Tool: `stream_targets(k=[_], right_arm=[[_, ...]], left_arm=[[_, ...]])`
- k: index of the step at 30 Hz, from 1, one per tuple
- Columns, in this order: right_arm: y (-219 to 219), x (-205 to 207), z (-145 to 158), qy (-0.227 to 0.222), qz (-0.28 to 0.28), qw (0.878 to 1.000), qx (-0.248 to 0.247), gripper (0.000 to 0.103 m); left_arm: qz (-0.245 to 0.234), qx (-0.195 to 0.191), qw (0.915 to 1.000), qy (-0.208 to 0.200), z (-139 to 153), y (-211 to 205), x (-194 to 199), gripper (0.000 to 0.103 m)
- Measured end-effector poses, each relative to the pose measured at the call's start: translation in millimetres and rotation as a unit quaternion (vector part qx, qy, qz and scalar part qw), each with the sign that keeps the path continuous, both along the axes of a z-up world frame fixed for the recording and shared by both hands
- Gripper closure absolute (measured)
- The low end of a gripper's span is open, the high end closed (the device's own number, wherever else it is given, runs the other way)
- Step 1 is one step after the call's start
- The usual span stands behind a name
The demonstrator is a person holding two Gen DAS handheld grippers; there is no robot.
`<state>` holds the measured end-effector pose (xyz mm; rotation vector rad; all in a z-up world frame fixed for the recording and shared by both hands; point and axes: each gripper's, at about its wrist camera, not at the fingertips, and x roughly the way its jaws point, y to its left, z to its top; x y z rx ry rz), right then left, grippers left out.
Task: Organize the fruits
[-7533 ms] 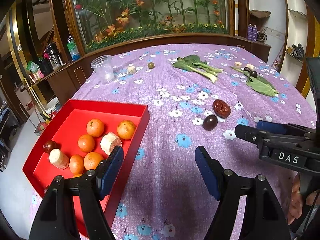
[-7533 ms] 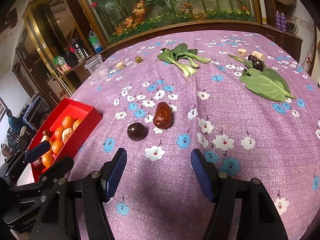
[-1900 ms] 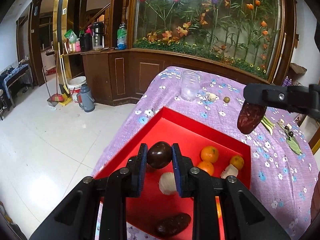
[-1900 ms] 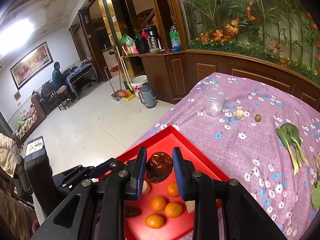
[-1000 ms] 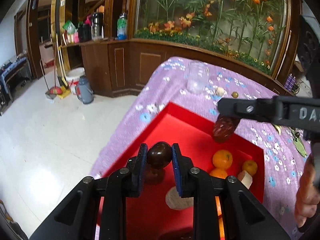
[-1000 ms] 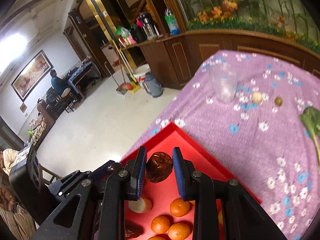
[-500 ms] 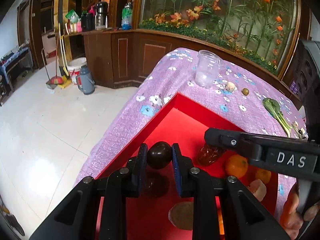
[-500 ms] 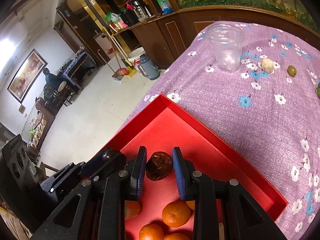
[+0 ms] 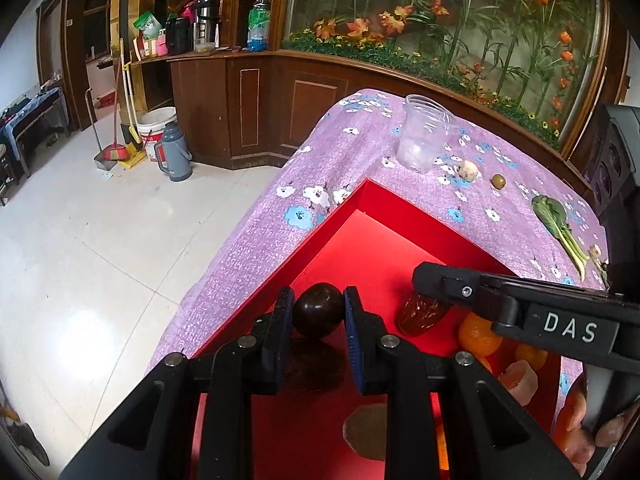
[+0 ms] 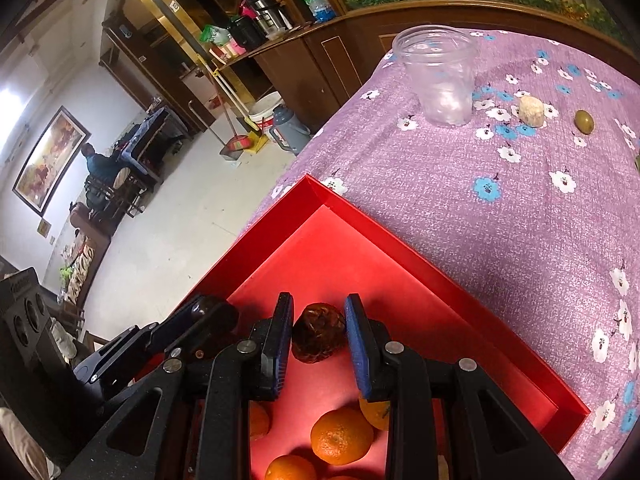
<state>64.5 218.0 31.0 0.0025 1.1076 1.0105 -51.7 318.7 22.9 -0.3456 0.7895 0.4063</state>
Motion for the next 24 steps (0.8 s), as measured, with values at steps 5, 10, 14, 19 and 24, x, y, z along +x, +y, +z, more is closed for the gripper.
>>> stream_targets(k=[5, 10, 14, 19, 24], right_arm=[[2, -1, -1, -0.002, 0.004, 1.000, 0.001, 0.073], [1, -5, 4, -0.011, 0.002, 1.000, 0.007, 0.066], [-5, -11, 14, -0.025, -0.002, 1.000, 0.013, 0.060], [-17, -13, 23, -0.029, -0.012, 0.999, 0.019, 0.059], [-34, -21, 26, -0.027, -0.021, 0.999, 0.022, 0.056]], left_arm=[[0.004, -0.004, 1.0000, 0.004, -3, 2, 0, 0.062], [-0.011, -0.008, 0.9999, 0.003, -2, -4, -1, 0.041], [-0.008, 0.002, 1.0000, 0.000, 5, -11, -6, 0.032], [0.001, 0.002, 1.0000, -0.006, 13, -11, -18, 0.030], [0.016, 0.003, 0.9999, 0.001, 11, -14, -33, 0.028]])
